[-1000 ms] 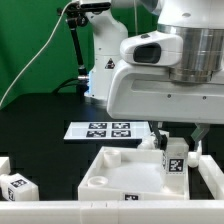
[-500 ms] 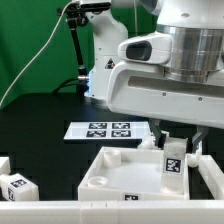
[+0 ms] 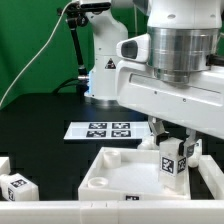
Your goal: Assemble one leg
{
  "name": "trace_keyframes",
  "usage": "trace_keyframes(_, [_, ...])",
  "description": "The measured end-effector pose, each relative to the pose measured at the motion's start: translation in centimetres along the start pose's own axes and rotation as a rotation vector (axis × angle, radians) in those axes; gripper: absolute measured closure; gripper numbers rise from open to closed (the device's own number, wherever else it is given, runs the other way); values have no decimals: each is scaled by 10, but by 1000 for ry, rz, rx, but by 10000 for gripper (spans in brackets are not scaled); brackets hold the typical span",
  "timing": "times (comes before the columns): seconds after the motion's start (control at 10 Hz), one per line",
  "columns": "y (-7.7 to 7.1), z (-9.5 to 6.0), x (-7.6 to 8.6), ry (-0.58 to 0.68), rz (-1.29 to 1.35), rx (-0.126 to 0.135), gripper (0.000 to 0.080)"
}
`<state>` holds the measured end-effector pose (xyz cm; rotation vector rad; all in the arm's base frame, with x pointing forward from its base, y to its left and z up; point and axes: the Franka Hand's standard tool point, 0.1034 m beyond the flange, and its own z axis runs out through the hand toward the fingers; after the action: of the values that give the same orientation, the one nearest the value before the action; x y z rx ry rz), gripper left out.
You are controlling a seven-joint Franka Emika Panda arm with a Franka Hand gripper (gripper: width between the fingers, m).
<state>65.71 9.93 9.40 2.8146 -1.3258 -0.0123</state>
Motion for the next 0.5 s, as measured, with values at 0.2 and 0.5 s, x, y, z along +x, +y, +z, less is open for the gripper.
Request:
trace_keyframes(0.2, [0, 0, 0, -11, 196, 5, 518])
trace_keyframes(0.5, [2, 1, 4, -52, 427, 13, 518])
